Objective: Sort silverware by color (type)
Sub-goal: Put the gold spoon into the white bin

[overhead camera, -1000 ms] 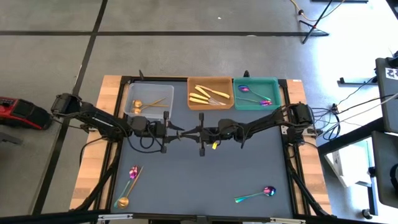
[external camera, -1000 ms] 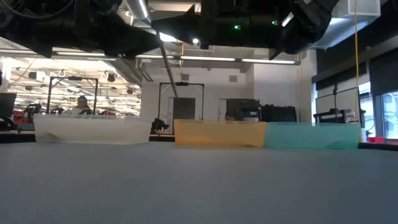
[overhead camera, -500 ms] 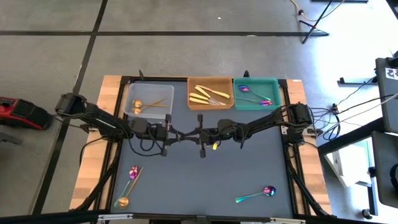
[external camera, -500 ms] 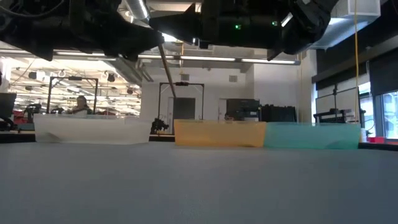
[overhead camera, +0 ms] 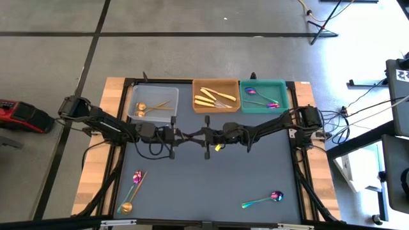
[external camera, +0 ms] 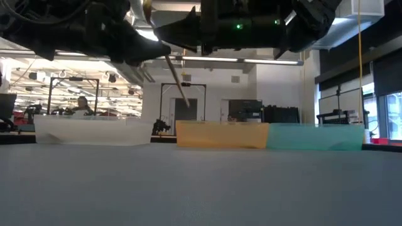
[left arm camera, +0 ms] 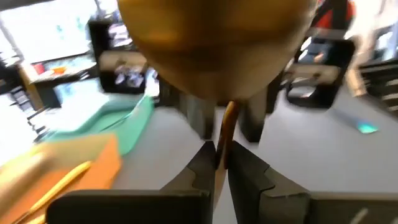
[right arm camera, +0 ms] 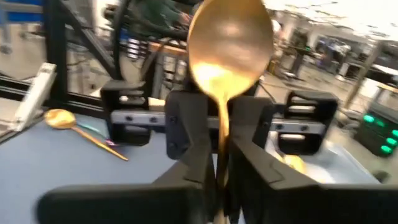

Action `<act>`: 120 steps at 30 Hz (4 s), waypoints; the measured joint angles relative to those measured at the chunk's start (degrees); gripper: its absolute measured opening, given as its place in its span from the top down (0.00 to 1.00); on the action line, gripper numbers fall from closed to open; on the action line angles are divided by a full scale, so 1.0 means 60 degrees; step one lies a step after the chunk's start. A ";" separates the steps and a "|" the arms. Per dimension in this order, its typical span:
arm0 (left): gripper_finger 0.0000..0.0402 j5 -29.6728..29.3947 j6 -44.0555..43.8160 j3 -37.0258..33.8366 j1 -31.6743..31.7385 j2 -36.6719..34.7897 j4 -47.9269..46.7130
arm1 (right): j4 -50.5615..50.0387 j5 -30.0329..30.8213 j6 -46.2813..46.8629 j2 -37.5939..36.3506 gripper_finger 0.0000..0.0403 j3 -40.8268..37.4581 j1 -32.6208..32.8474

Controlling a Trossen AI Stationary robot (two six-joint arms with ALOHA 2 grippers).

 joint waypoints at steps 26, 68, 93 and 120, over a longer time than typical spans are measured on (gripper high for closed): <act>0.94 -0.5310 -0.0783 0.3763 0.2281 -0.4781 -1.4661 | -0.7528 0.2085 0.0175 -0.2726 0.59 0.0004 0.0988; 0.77 -0.2019 -0.1303 0.2752 0.6568 -0.1019 -1.5164 | -0.7838 0.2080 0.0319 -0.2653 0.59 0.0004 0.0982; 0.74 -0.1722 -0.6110 0.5850 -0.1122 -0.1292 -1.6572 | -0.7882 0.0664 0.1211 -0.2653 0.59 0.0004 0.2402; 0.74 0.3496 -1.9176 0.5814 -0.7629 0.2796 -1.6391 | -0.8016 0.0583 0.2129 -0.2646 0.59 -0.0279 0.3332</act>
